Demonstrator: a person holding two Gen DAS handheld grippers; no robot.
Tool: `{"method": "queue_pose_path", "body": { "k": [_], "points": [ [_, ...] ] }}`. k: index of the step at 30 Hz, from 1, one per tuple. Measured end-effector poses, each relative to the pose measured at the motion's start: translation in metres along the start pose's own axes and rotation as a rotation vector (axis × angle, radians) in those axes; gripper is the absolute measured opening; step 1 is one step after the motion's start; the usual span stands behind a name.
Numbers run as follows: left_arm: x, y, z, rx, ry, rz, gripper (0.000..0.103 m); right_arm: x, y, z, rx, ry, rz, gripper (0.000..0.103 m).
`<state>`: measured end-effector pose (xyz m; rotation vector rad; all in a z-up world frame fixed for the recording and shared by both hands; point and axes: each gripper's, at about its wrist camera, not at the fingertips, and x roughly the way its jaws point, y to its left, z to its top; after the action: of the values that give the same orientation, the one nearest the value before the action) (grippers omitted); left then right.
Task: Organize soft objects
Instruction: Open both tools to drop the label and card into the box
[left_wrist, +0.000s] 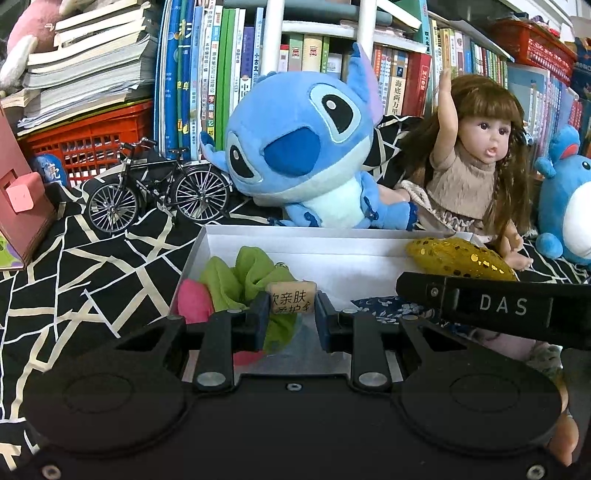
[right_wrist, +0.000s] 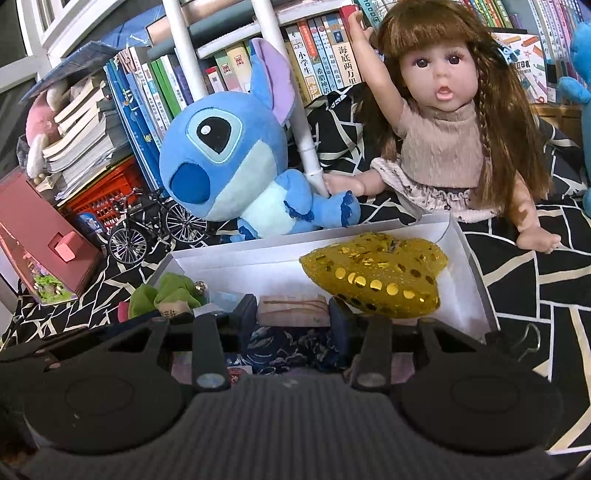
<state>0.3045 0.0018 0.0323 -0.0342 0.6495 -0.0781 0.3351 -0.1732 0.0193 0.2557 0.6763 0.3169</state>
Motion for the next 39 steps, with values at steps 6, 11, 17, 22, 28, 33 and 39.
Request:
{"method": "queue_pose_path", "body": {
  "k": [6,11,17,22,28,33,39],
  "points": [
    [-0.001,-0.001,-0.001,0.0,0.001,-0.002,0.026,-0.003,0.0,0.0,-0.002,-0.01,0.011,0.051],
    [-0.004,-0.001,-0.001,0.004,0.001,-0.008,0.028,-0.004,0.0,-0.001,-0.003,-0.013,0.011,0.052],
    [-0.006,-0.003,-0.001,0.008,0.0,-0.018,0.032,-0.007,0.001,-0.001,-0.003,-0.019,0.018,0.056],
    [-0.009,-0.004,-0.001,0.004,0.0,-0.035,0.036,-0.011,0.002,-0.002,-0.004,-0.025,0.027,0.058],
    [-0.015,-0.003,-0.002,0.001,-0.004,-0.047,0.044,-0.019,0.003,-0.004,-0.014,-0.04,0.026,0.061],
    [-0.028,-0.003,-0.004,0.001,-0.024,-0.04,0.051,-0.032,0.006,-0.006,-0.034,-0.063,0.024,0.062],
    [-0.045,-0.003,-0.007,-0.007,-0.038,-0.057,0.064,-0.048,0.012,-0.008,-0.06,-0.085,0.022,0.062]
  ]
}}
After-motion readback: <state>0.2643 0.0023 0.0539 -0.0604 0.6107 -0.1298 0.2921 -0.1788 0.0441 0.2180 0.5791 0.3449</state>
